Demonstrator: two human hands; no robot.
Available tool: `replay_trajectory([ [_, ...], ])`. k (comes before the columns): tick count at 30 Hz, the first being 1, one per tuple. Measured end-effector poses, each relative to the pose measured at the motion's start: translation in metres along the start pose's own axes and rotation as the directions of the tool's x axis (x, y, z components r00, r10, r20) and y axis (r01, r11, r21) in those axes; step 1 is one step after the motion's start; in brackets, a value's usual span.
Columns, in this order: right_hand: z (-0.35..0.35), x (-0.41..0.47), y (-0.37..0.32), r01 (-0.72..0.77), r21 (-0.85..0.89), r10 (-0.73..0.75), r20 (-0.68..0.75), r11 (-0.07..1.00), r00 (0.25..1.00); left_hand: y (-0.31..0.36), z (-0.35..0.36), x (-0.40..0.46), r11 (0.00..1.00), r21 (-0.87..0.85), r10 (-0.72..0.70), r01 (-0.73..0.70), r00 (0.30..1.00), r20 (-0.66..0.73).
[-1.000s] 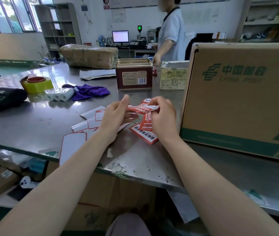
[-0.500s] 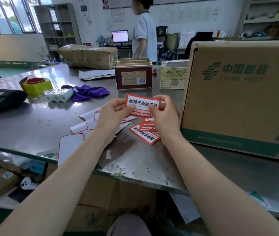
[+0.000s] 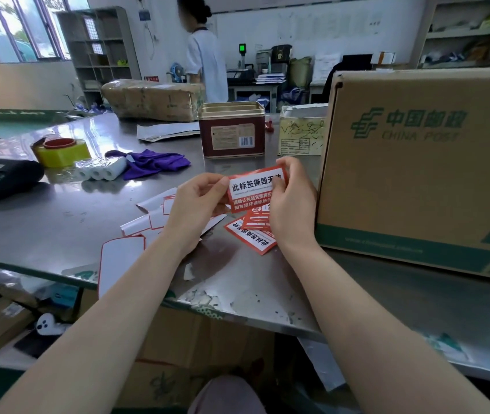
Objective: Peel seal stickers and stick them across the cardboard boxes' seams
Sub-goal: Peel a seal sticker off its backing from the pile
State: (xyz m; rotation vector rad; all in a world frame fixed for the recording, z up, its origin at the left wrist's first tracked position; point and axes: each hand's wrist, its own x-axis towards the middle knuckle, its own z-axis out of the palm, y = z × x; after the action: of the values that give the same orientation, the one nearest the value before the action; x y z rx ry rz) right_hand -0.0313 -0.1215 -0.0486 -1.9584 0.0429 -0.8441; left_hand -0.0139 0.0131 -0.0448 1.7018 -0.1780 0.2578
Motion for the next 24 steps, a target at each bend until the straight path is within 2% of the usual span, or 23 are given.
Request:
replay_trajectory([
  [5, 0.0, -0.001, -0.001, 0.035, -0.009, -0.035, -0.024, 0.999, 0.999, -0.001, -0.001, 0.001, 0.998, -0.069, -0.014, 0.013, 1.0, -0.003],
  [8, 0.001, -0.001, -0.001, 0.055, -0.061, -0.057, -0.039, 0.997, 0.998, -0.002, -0.003, 0.002, 1.0, -0.029, -0.01, 0.007, 0.993, -0.117],
  [11, 0.001, -0.003, -0.003, 0.137, -0.118, -0.136, 0.01, 0.984, 0.991, -0.003, -0.004, 0.004, 0.993, -0.11, -0.058, 0.04, 0.984, -0.171],
  [15, 0.007, -0.005, -0.002, 0.252, -0.179, -0.228, 0.141, 0.951, 0.963, -0.001, -0.003, 0.004, 0.948, -0.307, -0.11, 0.087, 0.992, -0.06],
  [18, 0.012, -0.005, 0.0, 0.302, -0.193, -0.251, 0.249, 0.934, 0.936, 0.0, -0.004, 0.003, 0.906, -0.41, -0.078, 0.103, 0.994, 0.078],
  [20, 0.012, -0.003, 0.001, 0.329, -0.205, -0.276, 0.249, 0.922, 0.928, -0.001, -0.003, 0.002, 0.923, -0.373, -0.044, 0.101, 0.986, 0.158],
  [24, 0.01, -0.002, 0.002, 0.33, -0.218, -0.279, 0.235, 0.918, 0.931, -0.004, -0.001, 0.002, 0.967, -0.245, -0.028, 0.073, 0.984, 0.179],
])
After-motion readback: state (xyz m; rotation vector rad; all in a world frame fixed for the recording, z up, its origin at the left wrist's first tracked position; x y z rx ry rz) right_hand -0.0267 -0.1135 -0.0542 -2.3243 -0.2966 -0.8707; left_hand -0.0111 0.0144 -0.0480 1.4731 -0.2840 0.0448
